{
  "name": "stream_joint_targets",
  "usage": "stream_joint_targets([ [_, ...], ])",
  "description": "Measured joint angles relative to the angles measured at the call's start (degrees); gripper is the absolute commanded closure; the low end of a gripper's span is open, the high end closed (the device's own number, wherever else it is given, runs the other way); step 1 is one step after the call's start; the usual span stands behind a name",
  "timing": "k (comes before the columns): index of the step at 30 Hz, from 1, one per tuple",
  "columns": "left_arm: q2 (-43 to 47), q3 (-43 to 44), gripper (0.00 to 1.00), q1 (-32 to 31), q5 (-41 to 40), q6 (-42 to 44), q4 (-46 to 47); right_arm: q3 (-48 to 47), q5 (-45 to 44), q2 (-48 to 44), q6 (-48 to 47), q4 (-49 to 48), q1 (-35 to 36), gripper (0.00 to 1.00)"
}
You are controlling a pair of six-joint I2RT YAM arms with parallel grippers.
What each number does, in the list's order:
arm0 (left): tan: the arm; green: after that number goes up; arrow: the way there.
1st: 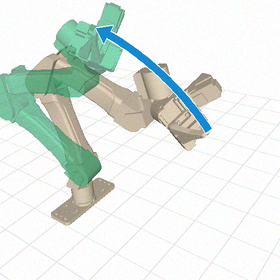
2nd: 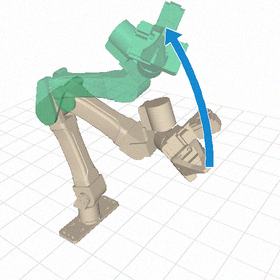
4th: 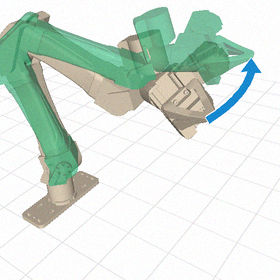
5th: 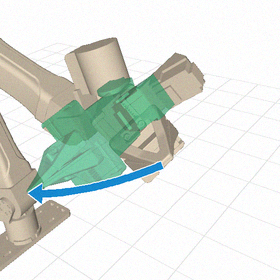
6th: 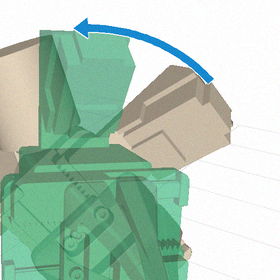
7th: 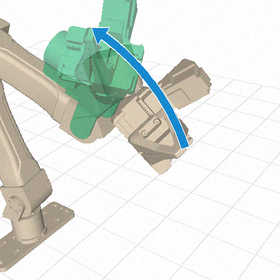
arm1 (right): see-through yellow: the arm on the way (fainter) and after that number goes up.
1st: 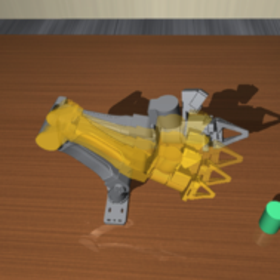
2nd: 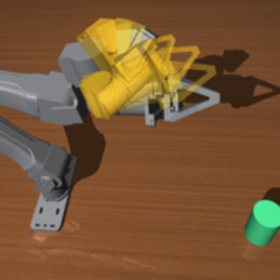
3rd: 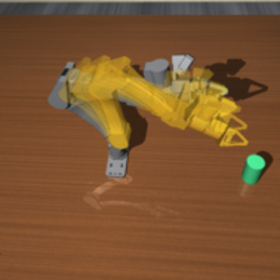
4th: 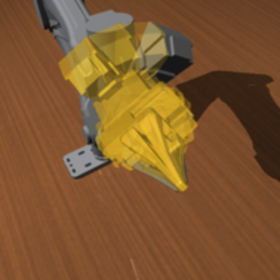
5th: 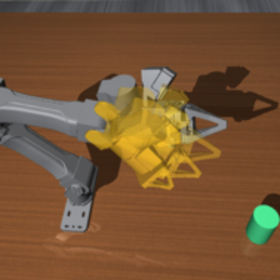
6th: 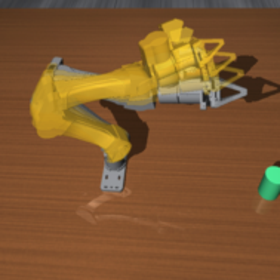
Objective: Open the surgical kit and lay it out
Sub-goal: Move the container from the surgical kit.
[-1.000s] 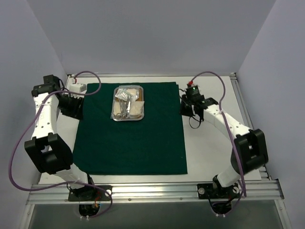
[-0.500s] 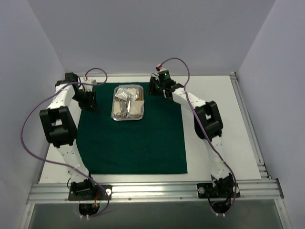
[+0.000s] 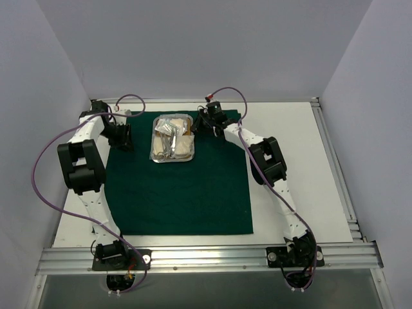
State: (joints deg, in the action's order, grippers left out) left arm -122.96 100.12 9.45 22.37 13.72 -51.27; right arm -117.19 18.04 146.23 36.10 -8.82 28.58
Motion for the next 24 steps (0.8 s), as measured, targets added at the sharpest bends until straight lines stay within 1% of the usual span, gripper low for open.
stream_joint_targets([
  [2, 0.0, 0.0, 0.55, 0.0, 0.0, 0.0, 0.2, 0.0, 0.1, 0.5, 0.8, -0.9, -0.1, 0.96],
  [5, 0.0, 0.0, 0.55, 0.0, -0.1, 0.0, 0.7, 0.1, 0.9, 1.3, 2.6, -3.0, -0.2, 1.00],
  [11, -0.3, 0.0, 0.55, 0.1, -0.6, -0.1, 1.5, 0.8, 1.7, 1.5, 3.7, -5.2, -0.2, 1.00],
  [15, -0.7, -0.1, 0.55, 0.5, -1.1, -0.1, 1.9, 3.1, 2.6, 1.0, 4.1, -7.8, -0.5, 1.00],
  [17, -0.9, -0.2, 0.56, 0.7, -1.5, -0.4, 2.1, 5.7, 2.7, -0.4, 4.0, -9.0, -0.5, 1.00],
  [24, -1.7, -0.6, 0.58, 1.2, -3.4, -1.7, 3.3, 17.0, 5.0, -8.1, 1.4, -8.6, -1.3, 1.00],
])
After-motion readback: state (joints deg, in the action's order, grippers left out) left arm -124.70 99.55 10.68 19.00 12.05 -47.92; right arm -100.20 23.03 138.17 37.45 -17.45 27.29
